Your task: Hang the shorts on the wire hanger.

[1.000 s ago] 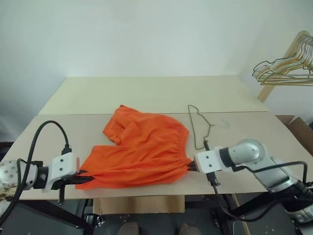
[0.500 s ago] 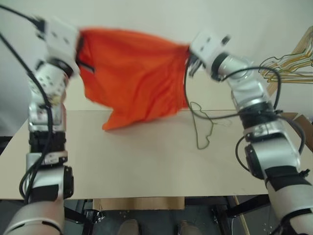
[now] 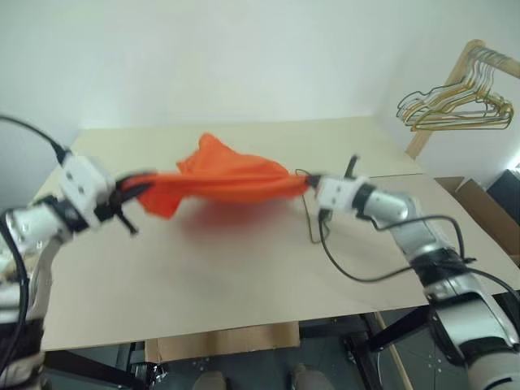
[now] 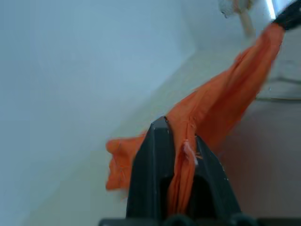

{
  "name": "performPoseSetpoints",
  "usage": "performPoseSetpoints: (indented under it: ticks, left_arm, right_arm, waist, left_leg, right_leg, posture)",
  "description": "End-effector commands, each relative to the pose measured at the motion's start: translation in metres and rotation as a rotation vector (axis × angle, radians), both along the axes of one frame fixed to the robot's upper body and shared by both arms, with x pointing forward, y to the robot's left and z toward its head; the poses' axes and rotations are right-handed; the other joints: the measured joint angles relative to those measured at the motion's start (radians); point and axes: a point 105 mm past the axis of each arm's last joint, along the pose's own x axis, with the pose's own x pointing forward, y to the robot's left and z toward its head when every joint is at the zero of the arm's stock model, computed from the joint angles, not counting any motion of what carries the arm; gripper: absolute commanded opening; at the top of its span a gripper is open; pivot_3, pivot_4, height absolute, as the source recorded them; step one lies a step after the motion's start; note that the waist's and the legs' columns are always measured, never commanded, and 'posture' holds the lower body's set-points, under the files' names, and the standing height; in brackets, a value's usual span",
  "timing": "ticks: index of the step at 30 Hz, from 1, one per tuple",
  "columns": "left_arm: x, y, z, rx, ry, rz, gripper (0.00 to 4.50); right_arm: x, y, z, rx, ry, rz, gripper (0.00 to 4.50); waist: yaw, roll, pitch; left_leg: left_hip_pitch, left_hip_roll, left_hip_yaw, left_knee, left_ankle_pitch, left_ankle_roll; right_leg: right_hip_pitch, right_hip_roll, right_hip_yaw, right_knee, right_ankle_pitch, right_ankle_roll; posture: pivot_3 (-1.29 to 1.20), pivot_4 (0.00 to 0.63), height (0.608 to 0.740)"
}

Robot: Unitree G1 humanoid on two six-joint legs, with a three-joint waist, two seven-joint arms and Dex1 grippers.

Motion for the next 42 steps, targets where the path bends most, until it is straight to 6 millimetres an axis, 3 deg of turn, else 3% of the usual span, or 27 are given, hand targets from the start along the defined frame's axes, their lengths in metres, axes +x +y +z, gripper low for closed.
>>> performPoseSetpoints:
  ticks: [1,4,12,15,20,25,29,33,36,39,42]
  left_arm:
    - [-0.015,-0.009,-0.018,0.121,0.036,-0.053,0.08]
    - [-0.03,-0.023,-0.035,0.154,0.127,-0.123,0.08]
    - [-0.087,-0.046,-0.068,0.284,0.363,-0.324,0.08]
    - [-0.104,-0.054,-0.075,0.285,0.427,-0.366,0.08]
    - [-0.109,-0.05,-0.088,0.385,0.463,-0.337,0.08]
    - [-0.108,-0.051,-0.089,0.379,0.473,-0.311,0.08]
    - [-0.095,-0.061,-0.082,0.354,0.373,-0.311,0.99]
    - [-0.103,-0.063,-0.075,0.336,0.432,-0.371,2.33]
    - [-0.114,-0.05,-0.068,0.365,0.529,-0.394,3.36]
    - [-0.117,-0.033,-0.058,0.37,0.587,-0.366,4.38]
    - [-0.117,-0.013,-0.053,0.408,0.624,-0.322,4.48]
  right_arm:
    - [-0.012,-0.002,-0.016,-0.107,0.007,0.077,0.0]
    - [-0.02,-0.005,-0.024,-0.156,0.044,0.125,0.0]
    - [-0.07,-0.018,-0.04,-0.316,0.215,0.328,0.0]
    - [-0.082,-0.014,-0.045,-0.328,0.186,0.394,0.0]
    - [-0.089,-0.008,-0.056,-0.362,0.204,0.453,0.0]
    - [-0.093,-0.012,-0.057,-0.403,0.224,0.483,0.0]
    - [-0.089,-0.017,-0.052,-0.417,0.218,0.462,1.19]
    - [-0.091,-0.031,-0.052,-0.468,0.254,0.448,2.61]
    - [-0.088,-0.043,-0.038,-0.389,0.345,0.348,3.67]
    - [-0.086,-0.054,-0.015,-0.262,0.462,0.259,3.68]
    - [-0.076,-0.065,0.007,-0.136,0.532,0.151,3.68]
  waist:
    - [0.0,0.0,0.003]
    - [0.002,-0.001,0.005]
    - [0.019,-0.001,0.005]
    - [0.021,-0.001,0.005]
    - [0.023,-0.001,0.005]
    - [0.025,-0.001,0.005]
    - [0.029,-0.001,0.005]
    - [0.028,-0.001,0.005]
    - [0.025,-0.002,0.006]
    - [0.025,-0.001,0.007]
    - [0.022,-0.001,0.007]
  left_leg:
    - [0.01,0.001,0.001,-0.002,-0.001,0.001]
    - [0.023,0.002,0.001,-0.003,0.0,0.001]
    - [0.021,0.002,0.002,-0.004,-0.006,0.011]
    - [0.022,0.002,0.004,-0.004,-0.007,0.012]
    - [0.025,0.002,0.004,-0.003,-0.006,0.013]
    - [0.025,0.002,0.004,-0.003,-0.006,0.014]
    - [0.024,0.002,0.005,-0.004,-0.006,0.014]
    - [0.024,0.002,0.004,-0.004,-0.006,0.014]
    - [0.023,0.003,0.004,-0.004,-0.006,0.014]
    - [0.024,0.003,0.005,-0.004,-0.006,0.014]
    - [0.025,0.004,0.004,-0.004,-0.006,0.014]
  right_leg:
    - [0.009,0.0,0.0,0.0,-0.002,-0.001]
    - [0.021,0.002,0.0,0.0,-0.004,-0.004]
    - [0.02,0.001,0.002,-0.004,-0.005,-0.003]
    - [0.02,0.0,0.003,-0.004,-0.005,-0.003]
    - [0.022,0.001,0.003,-0.002,-0.007,-0.006]
    - [0.022,0.001,0.004,-0.001,-0.008,-0.008]
    - [0.021,0.001,0.003,-0.003,-0.007,-0.006]
    - [0.021,0.001,0.003,-0.002,-0.007,-0.006]
    - [0.021,0.001,0.003,-0.002,-0.007,-0.007]
    - [0.021,0.001,0.003,-0.002,-0.008,-0.008]
    - [0.021,0.001,0.003,-0.002,-0.008,-0.008]
  posture:
    - [0.09,0.0,0.74]
    - [0.09,0.0,0.74]
    - [0.08,0.0,0.74]
    - [0.08,0.0,0.74]
    - [0.09,0.0,0.74]
    - [0.1,0.0,0.74]
    - [0.09,0.0,0.74]
    - [0.09,0.0,0.74]
    - [0.08,0.0,0.74]
    - [0.08,0.0,0.74]
    - [0.08,0.0,0.74]
